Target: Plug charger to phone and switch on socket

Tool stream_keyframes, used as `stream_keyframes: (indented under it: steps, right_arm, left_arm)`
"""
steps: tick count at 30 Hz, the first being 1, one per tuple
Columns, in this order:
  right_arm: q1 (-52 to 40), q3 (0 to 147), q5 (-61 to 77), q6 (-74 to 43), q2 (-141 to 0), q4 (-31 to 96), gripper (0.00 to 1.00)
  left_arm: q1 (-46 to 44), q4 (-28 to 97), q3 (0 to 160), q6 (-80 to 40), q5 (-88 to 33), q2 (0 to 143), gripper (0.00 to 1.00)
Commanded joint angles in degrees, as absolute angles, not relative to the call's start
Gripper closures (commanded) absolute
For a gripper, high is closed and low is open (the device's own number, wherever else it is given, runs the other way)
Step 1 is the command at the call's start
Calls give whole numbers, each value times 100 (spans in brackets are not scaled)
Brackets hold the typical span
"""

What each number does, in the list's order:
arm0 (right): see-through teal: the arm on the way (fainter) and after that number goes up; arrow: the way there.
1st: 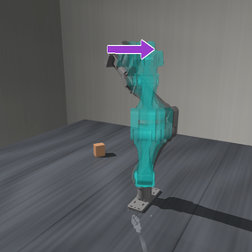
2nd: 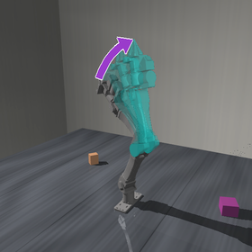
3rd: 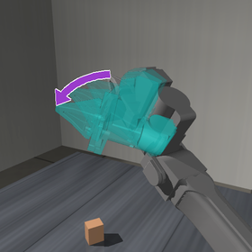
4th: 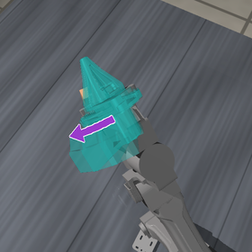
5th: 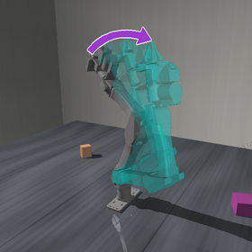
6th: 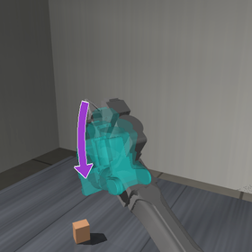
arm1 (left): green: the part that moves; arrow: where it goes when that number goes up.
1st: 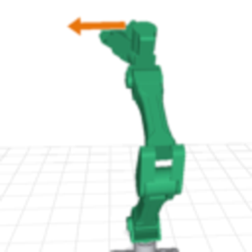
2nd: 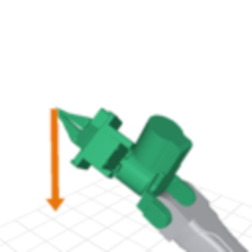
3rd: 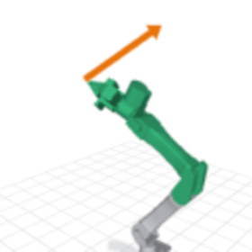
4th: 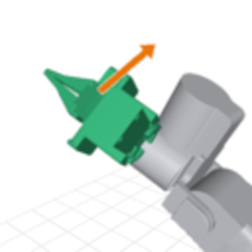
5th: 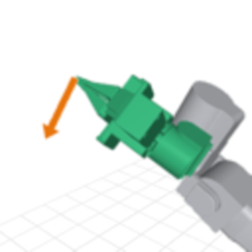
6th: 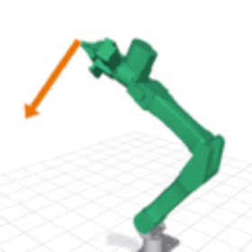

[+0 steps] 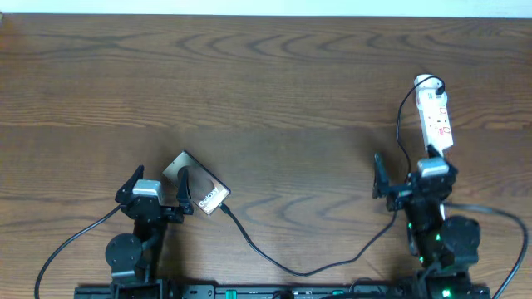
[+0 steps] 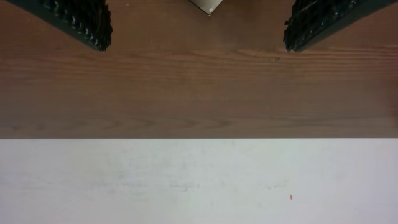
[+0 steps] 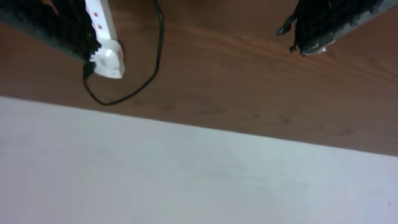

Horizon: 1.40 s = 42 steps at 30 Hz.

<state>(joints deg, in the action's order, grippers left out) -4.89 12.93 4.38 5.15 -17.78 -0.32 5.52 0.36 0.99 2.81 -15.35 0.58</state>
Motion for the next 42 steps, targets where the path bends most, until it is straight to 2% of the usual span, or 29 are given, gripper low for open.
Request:
stream_keyframes:
  steps: [1, 5, 9, 19, 23, 28, 42]
  right_arm:
    - [-489, 718, 272, 801, -993, -40, 1]
    - [-340, 10, 178, 803, 19, 40, 1]
    - [-174, 32, 152, 799, -71, 445, 1]
    - [414, 32, 145, 729, -27, 434, 1]
    - [454, 32, 121, 703, -27, 436, 1]
    - [451, 32, -290, 86, -27, 410, 1]
    - [445, 32, -244, -82, -30, 410, 1]
  left_arm:
    - [567, 272, 27, 255, -1734, 23, 9]
    - [567, 272, 27, 255, -1734, 23, 9]
    - [567, 274, 27, 255, -1734, 23, 9]
    - [567, 272, 27, 255, -1734, 23, 9]
    - [567, 272, 27, 255, -1734, 23, 9]
    - [567, 272, 27, 255, -1734, 23, 9]
    - [567, 272, 27, 255, -1734, 23, 9]
